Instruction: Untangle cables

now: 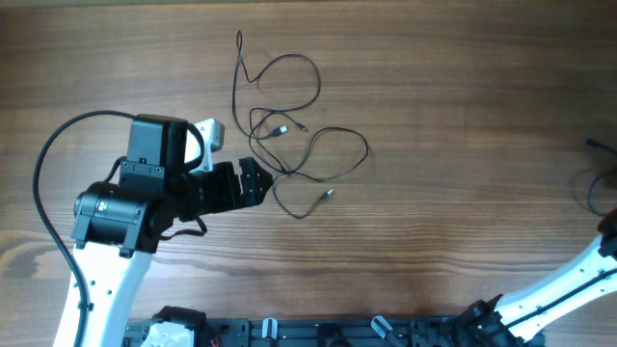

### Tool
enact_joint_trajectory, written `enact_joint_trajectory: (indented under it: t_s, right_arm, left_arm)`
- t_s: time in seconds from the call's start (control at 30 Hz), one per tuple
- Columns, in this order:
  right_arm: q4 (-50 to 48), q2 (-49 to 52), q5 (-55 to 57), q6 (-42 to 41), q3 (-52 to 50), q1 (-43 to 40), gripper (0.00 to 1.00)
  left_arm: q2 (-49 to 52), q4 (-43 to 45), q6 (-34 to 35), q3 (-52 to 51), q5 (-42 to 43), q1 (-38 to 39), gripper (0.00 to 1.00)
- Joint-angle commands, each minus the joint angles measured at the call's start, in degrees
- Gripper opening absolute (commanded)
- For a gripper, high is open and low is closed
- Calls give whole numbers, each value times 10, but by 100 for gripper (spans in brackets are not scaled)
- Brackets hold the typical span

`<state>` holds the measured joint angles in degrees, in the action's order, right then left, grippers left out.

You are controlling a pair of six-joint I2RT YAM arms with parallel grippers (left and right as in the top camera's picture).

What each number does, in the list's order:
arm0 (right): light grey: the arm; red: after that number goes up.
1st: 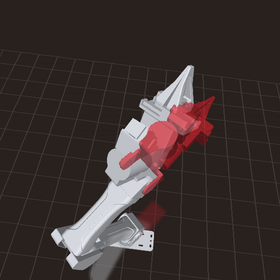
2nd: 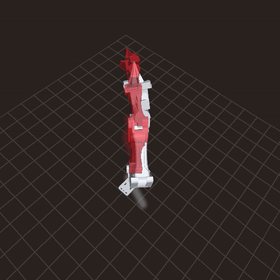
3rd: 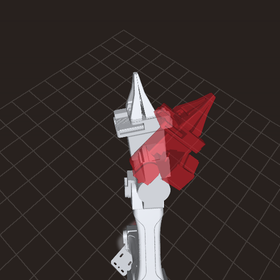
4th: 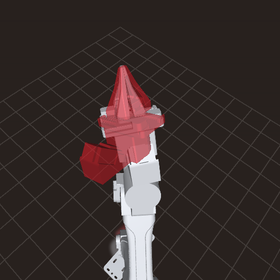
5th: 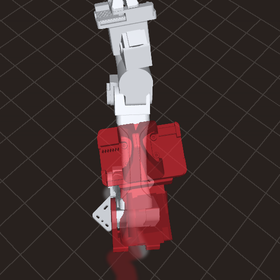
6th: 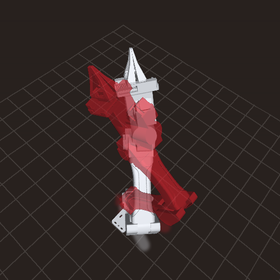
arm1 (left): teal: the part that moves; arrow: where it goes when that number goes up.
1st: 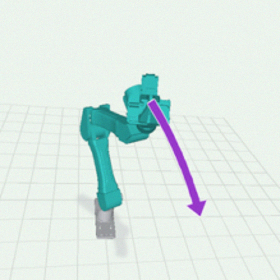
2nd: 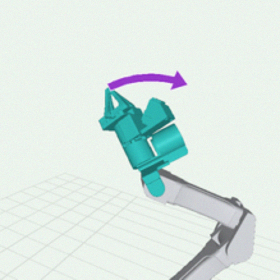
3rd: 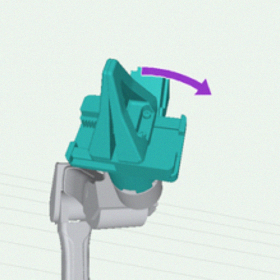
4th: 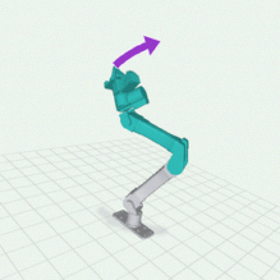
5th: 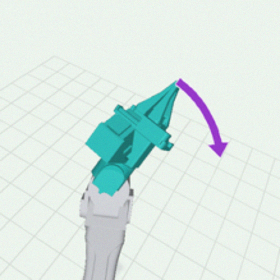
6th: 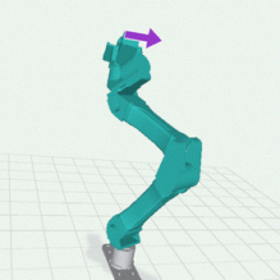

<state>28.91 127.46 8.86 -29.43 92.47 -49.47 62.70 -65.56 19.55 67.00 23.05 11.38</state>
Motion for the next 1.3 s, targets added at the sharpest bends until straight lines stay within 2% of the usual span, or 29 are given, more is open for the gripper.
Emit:
enact_joint_trajectory:
  t_s: [0.0, 0.2, 0.23, 0.27, 0.33, 0.43, 0.5, 0.57, 0.63, 0.8, 0.87, 1.0, 1.03, 1.1, 1.17, 1.27]
  right_arm:
    - [-32, 15, -96, 9, -1, -24, 86]
    - [-87, -14, -274, 14, 10, -59, 87]
    - [-99, -31, -288, 27, 10, -59, 93]
    - [-109, -59, -289, 27, 10, -54, 100]
    - [-115, -95, -282, 23, 10, -50, 100]
    - [-87, -169, -204, 7, 10, -49, 100]
    - [-43, -217, -143, -25, 10, -49, 100]
    - [26, -248, -133, -56, 10, -49, 99]
    - [169, -257, -134, -97, 9, -43, 100]
    - [363, -256, -148, -92, 6, -1, 100]
    - [407, -256, -234, -28, 6, 26, 100]
    - [436, -256, -456, 252, 6, 147, 100]
    - [442, -256, -471, 300, 6, 182, 100]
    - [448, -256, -471, 409, 6, 306, 100]
    - [453, -256, -466, 460, 6, 404, 99]
    - [423, -256, -460, 505, 6, 570, 100]
  left_arm:
    - [0, 2, -11, 7, 5, 1, 100]
    - [5, 4, -6, 7, 5, 1, 100]
    - [9, 3, -3, 7, 5, 1, 100]
    - [17, 4, 4, 7, 5, 2, 99]
    - [26, 4, 4, 7, 5, 2, 100]
    - [38, 4, 3, 7, 5, 2, 99]
    - [38, 10, 3, 7, 5, 2, 98]
    - [38, 14, 4, 7, 5, 1, 99]
    - [38, 18, 3, 7, 5, 1, 98]
    - [38, 14, 4, 7, 5, 2, 98]
    - [38, 14, 4, 7, 5, 1, 99]
    - [38, 17, 2, 7, 5, 1, 100]
    - [38, 20, 2, 7, -1, 1, 100]
    - [38, 52, 10, 7, -71, -4, 98]
    - [38, 80, 63, 7, -120, -33, 99]
    - [38, 92, 97, 7, -122, -121, 100]
